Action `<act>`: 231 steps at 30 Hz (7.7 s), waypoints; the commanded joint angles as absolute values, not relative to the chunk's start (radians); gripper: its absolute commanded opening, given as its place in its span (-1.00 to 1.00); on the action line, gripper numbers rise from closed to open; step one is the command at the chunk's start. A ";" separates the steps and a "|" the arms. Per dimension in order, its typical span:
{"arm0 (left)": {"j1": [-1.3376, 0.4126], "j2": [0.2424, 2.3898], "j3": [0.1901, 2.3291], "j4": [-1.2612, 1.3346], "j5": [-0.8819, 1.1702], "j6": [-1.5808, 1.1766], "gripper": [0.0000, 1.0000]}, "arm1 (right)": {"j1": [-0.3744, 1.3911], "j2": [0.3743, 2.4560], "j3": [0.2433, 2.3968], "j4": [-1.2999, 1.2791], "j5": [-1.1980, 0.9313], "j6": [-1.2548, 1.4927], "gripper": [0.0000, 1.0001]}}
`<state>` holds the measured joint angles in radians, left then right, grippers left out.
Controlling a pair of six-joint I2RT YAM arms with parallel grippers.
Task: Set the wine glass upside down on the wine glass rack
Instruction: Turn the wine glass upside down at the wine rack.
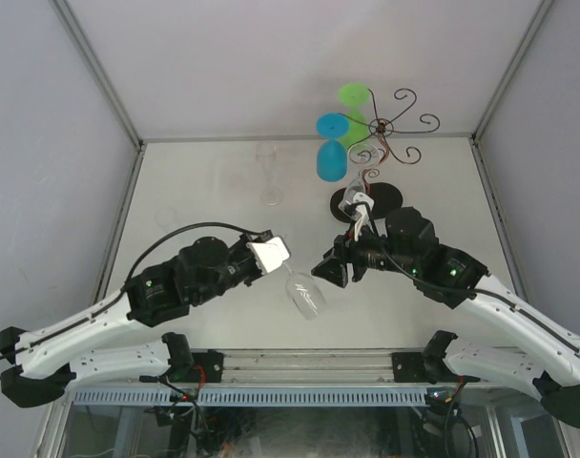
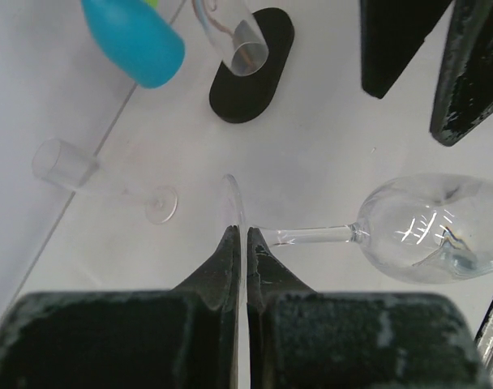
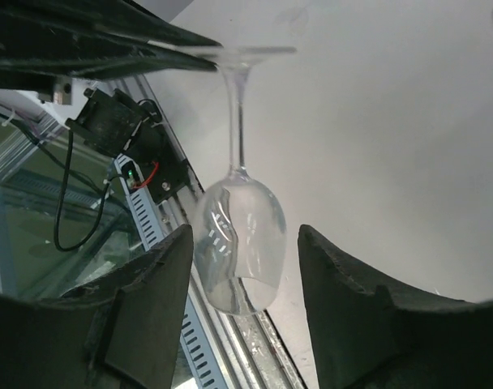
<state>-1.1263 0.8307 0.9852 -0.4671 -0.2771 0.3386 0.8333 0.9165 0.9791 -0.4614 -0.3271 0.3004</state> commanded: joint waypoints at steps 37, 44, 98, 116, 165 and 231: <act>-1.146 0.856 0.986 -0.252 -0.066 0.423 -1.00 | 0.883 1.033 0.888 -0.130 -0.506 0.344 -0.80; -1.146 0.860 0.990 -0.256 -0.087 0.423 -1.00 | 0.884 1.025 0.888 -0.145 -0.469 0.349 -1.00; -0.919 0.857 1.031 -0.194 -0.197 0.130 0.66 | 0.841 0.237 0.365 0.276 0.528 -0.170 -1.00; -0.904 0.960 1.166 -0.302 -0.311 0.078 0.66 | 0.652 0.414 0.584 0.103 0.364 -0.312 -1.00; -0.591 1.171 1.240 -0.359 -0.097 -0.147 0.59 | -0.371 1.089 0.620 1.003 -0.894 0.377 -1.00; -0.533 1.175 1.223 -0.345 -0.016 -0.174 0.56 | -0.173 1.375 0.833 0.997 -1.052 0.248 -1.00</act>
<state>-0.5453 1.2011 1.2388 -0.3809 -0.0391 -0.1505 -0.1650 1.4471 0.8307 0.9447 -1.0451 0.2424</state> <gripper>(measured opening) 0.778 0.038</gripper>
